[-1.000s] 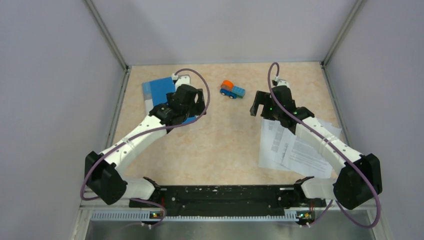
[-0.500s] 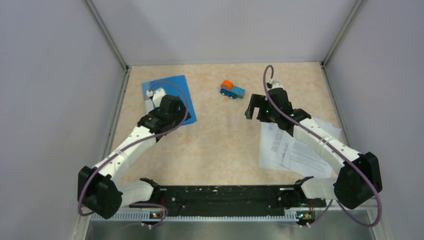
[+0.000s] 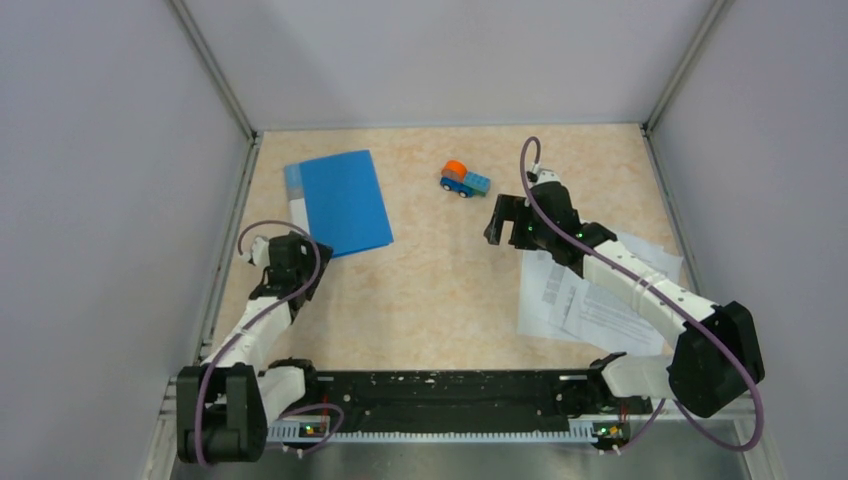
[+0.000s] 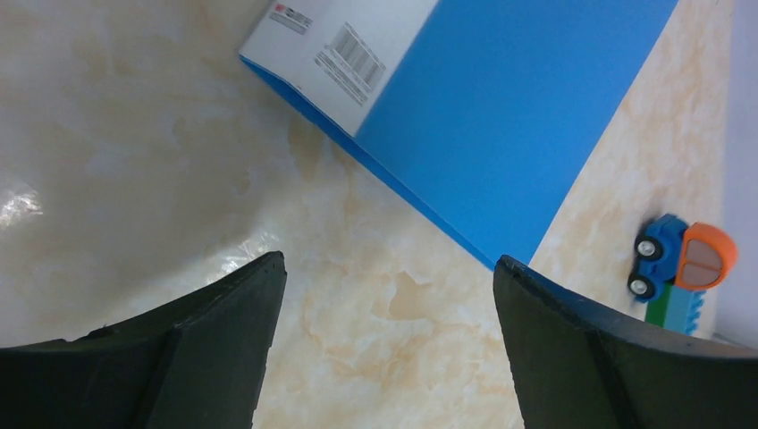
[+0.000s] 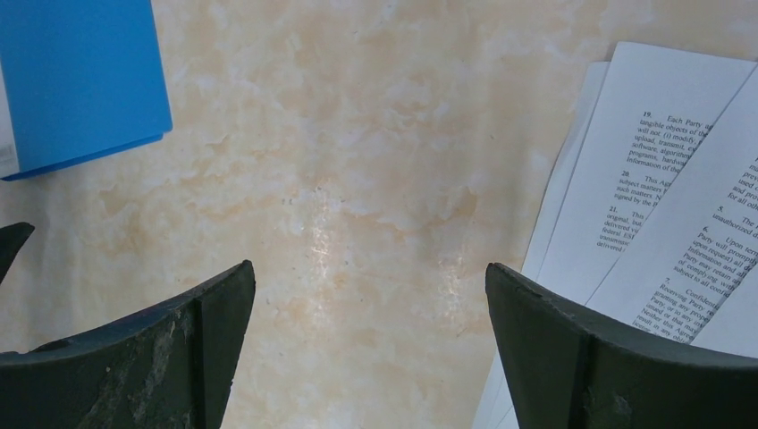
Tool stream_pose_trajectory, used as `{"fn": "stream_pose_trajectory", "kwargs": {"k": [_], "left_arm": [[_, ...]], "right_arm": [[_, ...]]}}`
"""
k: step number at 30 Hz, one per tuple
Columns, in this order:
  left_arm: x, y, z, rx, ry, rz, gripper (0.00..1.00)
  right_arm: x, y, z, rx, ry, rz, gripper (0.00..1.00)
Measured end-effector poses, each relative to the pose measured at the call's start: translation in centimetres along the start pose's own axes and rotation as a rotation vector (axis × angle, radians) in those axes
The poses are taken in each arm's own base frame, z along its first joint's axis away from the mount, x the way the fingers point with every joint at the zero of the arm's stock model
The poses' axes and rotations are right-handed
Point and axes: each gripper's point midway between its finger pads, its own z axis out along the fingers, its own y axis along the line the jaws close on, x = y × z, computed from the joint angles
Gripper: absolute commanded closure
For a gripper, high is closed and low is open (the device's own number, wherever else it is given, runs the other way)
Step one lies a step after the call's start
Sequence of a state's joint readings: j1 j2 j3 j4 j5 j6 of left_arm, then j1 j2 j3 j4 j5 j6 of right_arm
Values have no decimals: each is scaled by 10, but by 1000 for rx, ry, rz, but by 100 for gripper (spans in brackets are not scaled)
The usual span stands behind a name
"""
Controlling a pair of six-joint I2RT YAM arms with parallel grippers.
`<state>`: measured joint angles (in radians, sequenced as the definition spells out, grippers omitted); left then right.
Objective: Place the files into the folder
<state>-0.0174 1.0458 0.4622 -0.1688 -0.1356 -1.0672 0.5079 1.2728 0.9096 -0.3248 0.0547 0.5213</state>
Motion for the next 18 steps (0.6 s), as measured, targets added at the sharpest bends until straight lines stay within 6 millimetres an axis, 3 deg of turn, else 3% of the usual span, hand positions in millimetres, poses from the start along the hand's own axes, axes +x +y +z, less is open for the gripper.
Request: {"fn": "stream_pose_trajectory", "kwargs": {"k": [4, 11, 18], "left_arm": [[-11, 4, 9, 56, -37, -111, 15], [-31, -7, 17, 165, -77, -219, 23], [-36, -14, 25, 210, -61, -261, 27]], "right_arm": [[0, 0, 1, -1, -1, 3, 1], [2, -1, 3, 5, 9, 2, 1], [4, -2, 6, 9, 17, 1, 2]]}}
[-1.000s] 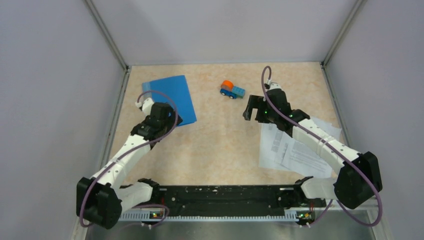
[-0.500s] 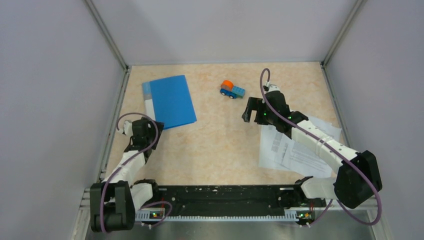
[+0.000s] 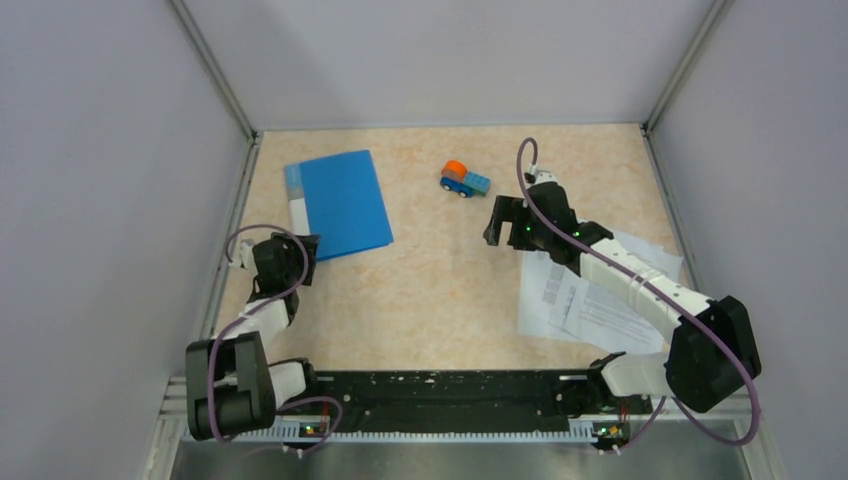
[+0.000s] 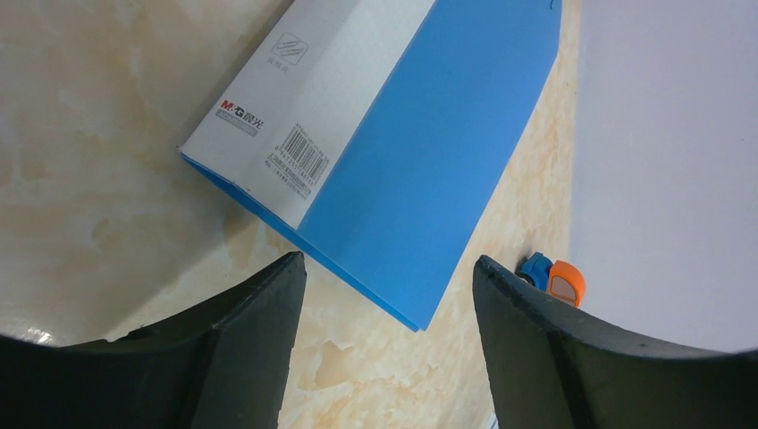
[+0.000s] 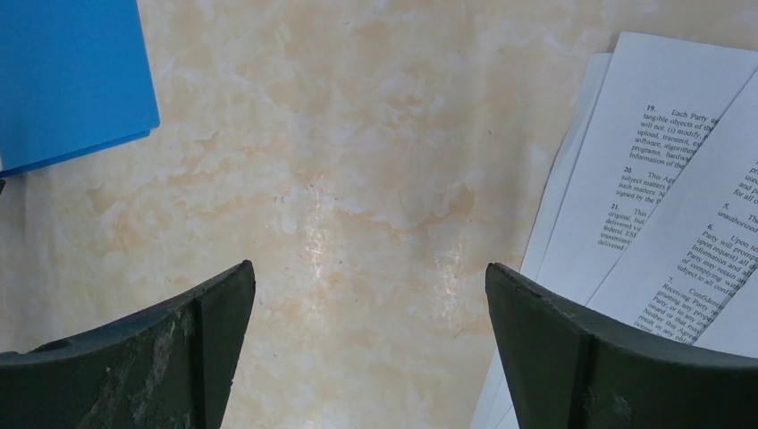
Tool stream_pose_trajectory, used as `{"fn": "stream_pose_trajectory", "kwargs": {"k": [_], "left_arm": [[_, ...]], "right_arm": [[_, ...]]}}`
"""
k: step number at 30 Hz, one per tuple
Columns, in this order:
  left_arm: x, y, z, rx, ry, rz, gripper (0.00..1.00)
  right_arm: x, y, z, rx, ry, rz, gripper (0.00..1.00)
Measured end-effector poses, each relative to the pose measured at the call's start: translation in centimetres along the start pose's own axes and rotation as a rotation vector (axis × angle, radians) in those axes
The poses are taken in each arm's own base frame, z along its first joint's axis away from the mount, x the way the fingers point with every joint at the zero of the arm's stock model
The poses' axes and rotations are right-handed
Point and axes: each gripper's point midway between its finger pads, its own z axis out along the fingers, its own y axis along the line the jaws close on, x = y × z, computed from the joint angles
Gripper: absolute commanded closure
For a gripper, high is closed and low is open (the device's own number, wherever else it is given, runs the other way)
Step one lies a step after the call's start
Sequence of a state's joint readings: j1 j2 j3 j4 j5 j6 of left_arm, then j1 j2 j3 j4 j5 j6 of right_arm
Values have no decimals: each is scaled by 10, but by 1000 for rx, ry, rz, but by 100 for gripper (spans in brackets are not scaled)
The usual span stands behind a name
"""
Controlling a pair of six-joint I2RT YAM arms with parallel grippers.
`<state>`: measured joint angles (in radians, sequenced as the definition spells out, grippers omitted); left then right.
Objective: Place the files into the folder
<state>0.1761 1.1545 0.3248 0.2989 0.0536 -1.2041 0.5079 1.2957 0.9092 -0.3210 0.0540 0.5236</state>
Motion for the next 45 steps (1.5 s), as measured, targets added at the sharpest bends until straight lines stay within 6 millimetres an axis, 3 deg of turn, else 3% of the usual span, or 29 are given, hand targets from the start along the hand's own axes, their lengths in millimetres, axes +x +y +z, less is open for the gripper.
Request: {"fn": "stream_pose_trajectory", "kwargs": {"k": [25, 45], "left_arm": [[4, 11, 11, -27, 27, -26, 26], [8, 15, 30, -20, 44, -93, 37]], "right_arm": [[3, -2, 3, 5, 8, 0, 2], [4, -2, 3, 5, 9, -1, 2]]}}
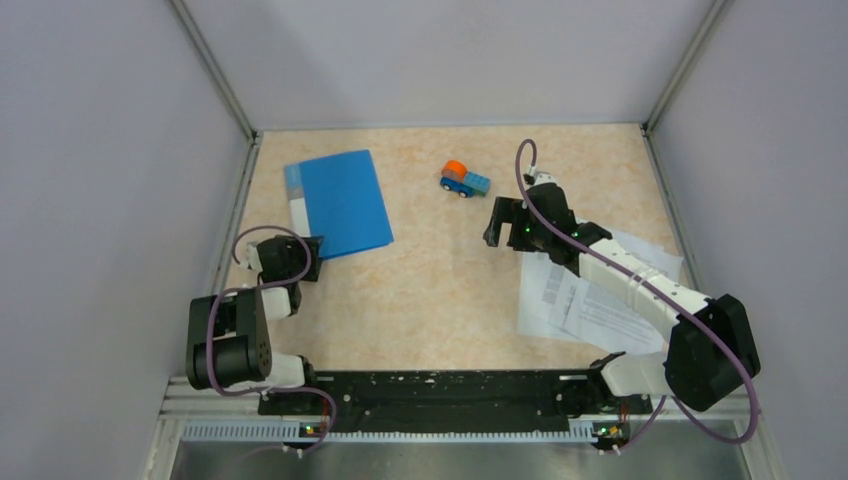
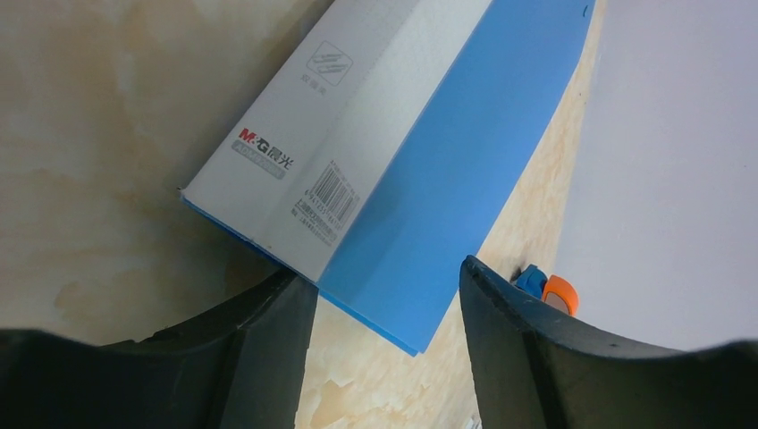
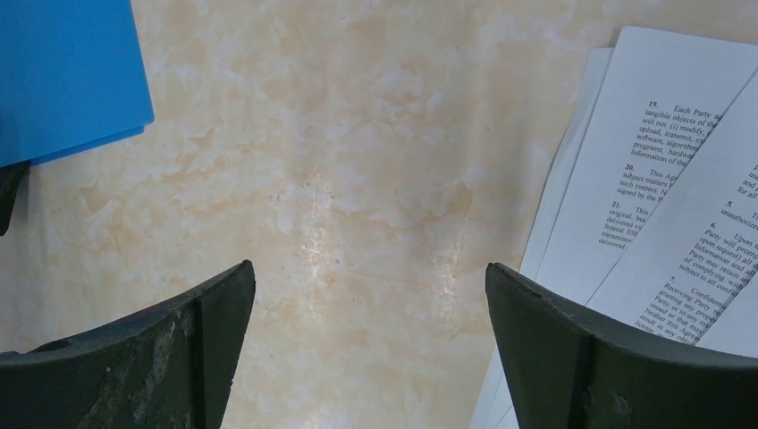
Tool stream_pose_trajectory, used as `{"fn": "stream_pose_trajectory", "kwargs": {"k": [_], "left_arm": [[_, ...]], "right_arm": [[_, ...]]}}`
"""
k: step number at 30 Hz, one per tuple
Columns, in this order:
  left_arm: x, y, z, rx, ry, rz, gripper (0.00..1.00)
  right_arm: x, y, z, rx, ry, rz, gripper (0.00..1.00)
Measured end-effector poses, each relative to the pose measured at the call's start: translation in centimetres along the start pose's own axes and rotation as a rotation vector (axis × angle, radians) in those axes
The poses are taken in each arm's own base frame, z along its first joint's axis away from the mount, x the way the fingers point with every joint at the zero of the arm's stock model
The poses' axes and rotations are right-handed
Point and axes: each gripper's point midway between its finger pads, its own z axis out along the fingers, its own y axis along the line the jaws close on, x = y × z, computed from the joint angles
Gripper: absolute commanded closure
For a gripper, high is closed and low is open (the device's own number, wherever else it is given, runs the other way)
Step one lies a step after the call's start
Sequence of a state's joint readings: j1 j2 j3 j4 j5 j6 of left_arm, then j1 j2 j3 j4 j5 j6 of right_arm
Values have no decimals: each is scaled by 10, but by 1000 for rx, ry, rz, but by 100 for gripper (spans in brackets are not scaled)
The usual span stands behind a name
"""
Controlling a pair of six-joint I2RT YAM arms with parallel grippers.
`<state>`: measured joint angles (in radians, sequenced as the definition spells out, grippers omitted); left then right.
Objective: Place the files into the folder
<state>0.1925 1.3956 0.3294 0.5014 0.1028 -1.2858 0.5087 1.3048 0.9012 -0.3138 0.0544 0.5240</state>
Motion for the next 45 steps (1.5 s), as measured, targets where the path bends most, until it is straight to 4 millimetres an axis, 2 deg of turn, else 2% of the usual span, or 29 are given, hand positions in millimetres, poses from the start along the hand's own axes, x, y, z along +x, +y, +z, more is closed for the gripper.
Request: {"fn": "stream_pose_trajectory", "kwargs": {"k": [5, 8, 17, 23, 30, 36, 41, 45], "left_arm": [[2, -2, 4, 9, 15, -28, 41], [2, -2, 5, 9, 15, -46, 47], [4, 0, 10, 3, 26, -122, 100], [7, -12, 4, 36, 53, -160, 100], [15, -36, -24, 113, 110, -176, 100], [36, -19, -55, 90, 190, -180, 100], [50, -5, -83, 76, 235, -176, 100], [58, 0, -92, 66, 271, -176, 100]], "right_arm": [[1, 0, 0, -1, 1, -2, 1], [3, 1, 1, -5, 2, -4, 1], [9, 11, 7, -59, 20, 6, 1], [10, 27, 11, -120, 24, 23, 2], [14, 49, 25, -199, 35, 60, 2], [34, 73, 50, -258, 99, 77, 2], [40, 101, 67, -333, 126, 99, 3], [46, 118, 83, -385, 147, 137, 4]]}}
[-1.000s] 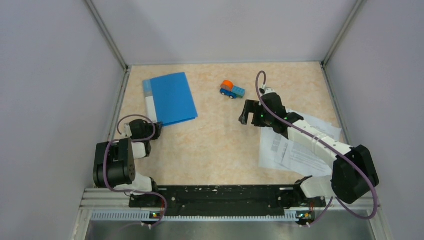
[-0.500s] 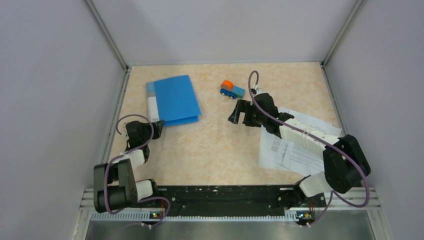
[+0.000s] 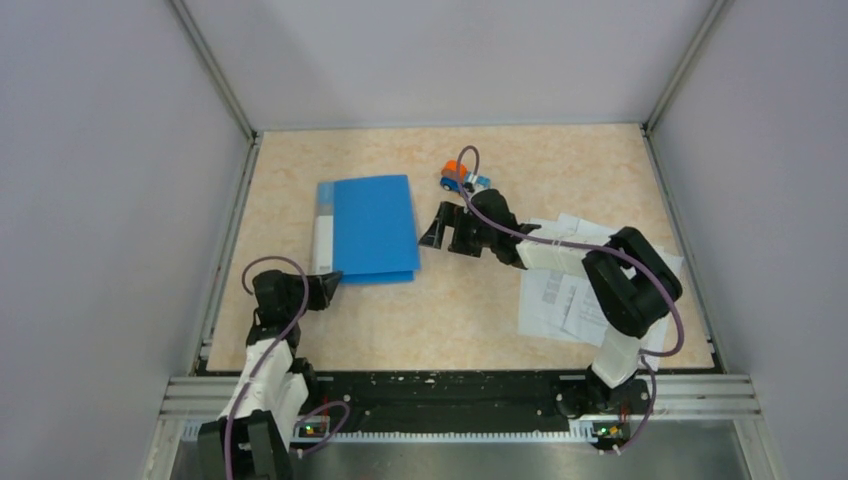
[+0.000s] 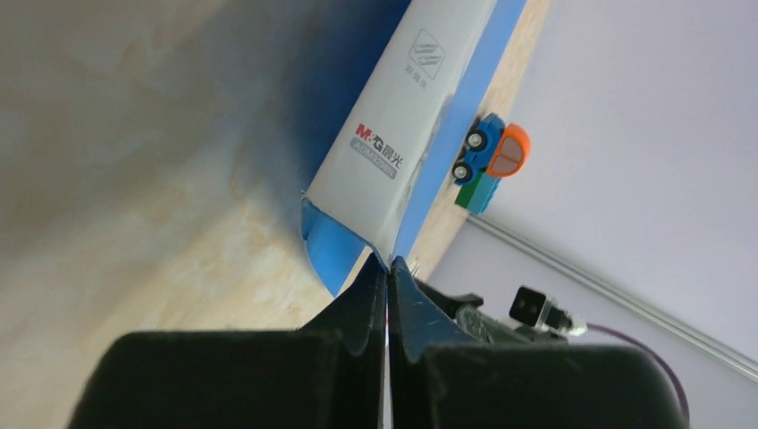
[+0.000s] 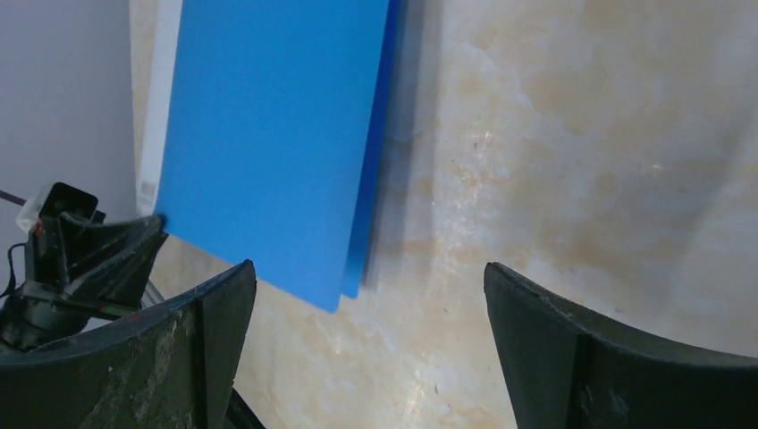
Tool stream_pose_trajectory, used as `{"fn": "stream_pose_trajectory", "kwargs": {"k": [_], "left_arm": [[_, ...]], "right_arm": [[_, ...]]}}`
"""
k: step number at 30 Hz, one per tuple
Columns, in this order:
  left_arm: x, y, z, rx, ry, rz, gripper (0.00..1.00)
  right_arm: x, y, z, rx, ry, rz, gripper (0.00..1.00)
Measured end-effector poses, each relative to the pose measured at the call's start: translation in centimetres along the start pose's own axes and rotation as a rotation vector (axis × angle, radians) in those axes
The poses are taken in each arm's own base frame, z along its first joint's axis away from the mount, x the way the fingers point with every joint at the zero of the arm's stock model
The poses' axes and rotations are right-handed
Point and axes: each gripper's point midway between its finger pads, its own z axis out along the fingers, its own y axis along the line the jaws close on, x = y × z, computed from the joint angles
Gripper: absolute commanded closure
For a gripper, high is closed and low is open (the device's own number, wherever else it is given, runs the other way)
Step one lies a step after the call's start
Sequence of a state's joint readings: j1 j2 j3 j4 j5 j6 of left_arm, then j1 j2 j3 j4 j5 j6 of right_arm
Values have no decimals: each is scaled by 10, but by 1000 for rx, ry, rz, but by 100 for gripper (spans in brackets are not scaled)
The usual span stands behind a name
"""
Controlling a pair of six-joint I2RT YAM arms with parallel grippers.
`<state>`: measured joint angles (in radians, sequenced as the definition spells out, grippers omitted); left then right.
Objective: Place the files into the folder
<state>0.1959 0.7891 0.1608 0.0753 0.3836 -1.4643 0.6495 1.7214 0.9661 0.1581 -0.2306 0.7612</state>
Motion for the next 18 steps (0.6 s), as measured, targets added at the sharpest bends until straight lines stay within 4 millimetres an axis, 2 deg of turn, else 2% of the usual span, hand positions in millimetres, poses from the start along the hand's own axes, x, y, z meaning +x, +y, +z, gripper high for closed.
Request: {"fn": "stream_pose_trajectory", "kwargs": {"k": [5, 9, 18], "left_arm": [[9, 24, -3, -59, 38, -27, 100], [12, 28, -4, -78, 56, -36, 100], [16, 28, -6, -77, 78, -38, 100]], "right_arm": [[15, 2, 26, -46, 42, 56, 7], [26, 0, 41, -72, 66, 112, 9], [12, 20, 58, -162, 36, 174, 13]]}}
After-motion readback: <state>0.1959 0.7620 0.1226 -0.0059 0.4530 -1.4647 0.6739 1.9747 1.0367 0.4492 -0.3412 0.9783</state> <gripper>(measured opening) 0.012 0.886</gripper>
